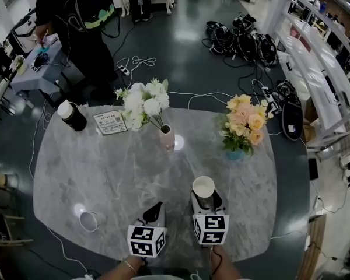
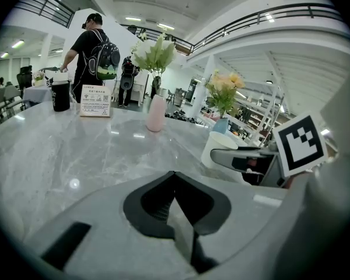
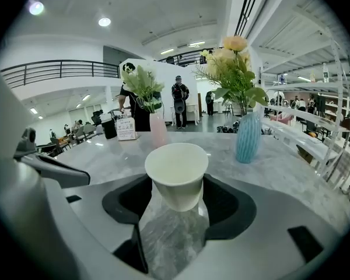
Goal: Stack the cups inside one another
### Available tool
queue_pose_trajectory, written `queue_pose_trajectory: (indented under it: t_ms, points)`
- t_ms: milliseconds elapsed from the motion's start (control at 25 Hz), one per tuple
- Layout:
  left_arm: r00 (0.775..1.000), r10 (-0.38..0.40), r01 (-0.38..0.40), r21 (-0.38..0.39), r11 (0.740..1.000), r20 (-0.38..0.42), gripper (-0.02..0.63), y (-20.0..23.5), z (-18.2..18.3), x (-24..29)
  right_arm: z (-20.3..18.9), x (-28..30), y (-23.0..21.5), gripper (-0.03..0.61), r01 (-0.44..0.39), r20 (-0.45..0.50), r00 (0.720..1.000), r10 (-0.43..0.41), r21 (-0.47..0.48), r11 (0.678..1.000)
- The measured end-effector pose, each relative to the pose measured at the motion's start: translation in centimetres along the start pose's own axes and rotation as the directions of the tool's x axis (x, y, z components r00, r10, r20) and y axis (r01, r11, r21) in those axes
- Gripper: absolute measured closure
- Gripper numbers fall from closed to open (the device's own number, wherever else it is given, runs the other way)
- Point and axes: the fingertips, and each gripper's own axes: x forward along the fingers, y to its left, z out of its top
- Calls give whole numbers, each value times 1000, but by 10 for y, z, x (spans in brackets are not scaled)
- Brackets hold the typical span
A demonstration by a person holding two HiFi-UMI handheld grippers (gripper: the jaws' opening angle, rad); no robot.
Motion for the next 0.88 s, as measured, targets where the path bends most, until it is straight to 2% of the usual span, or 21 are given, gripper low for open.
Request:
queue_pose_trajectory:
  t_ms: [560, 880]
  points:
    - [998, 1, -2, 29, 1000, 60, 618, 2, 13, -31, 20, -26, 22, 327, 3, 49, 999, -2, -18, 1000]
    - [995, 10, -13, 28, 1000, 99, 618, 16, 15, -59, 28, -38, 53, 327, -14, 70, 997, 17, -38, 999]
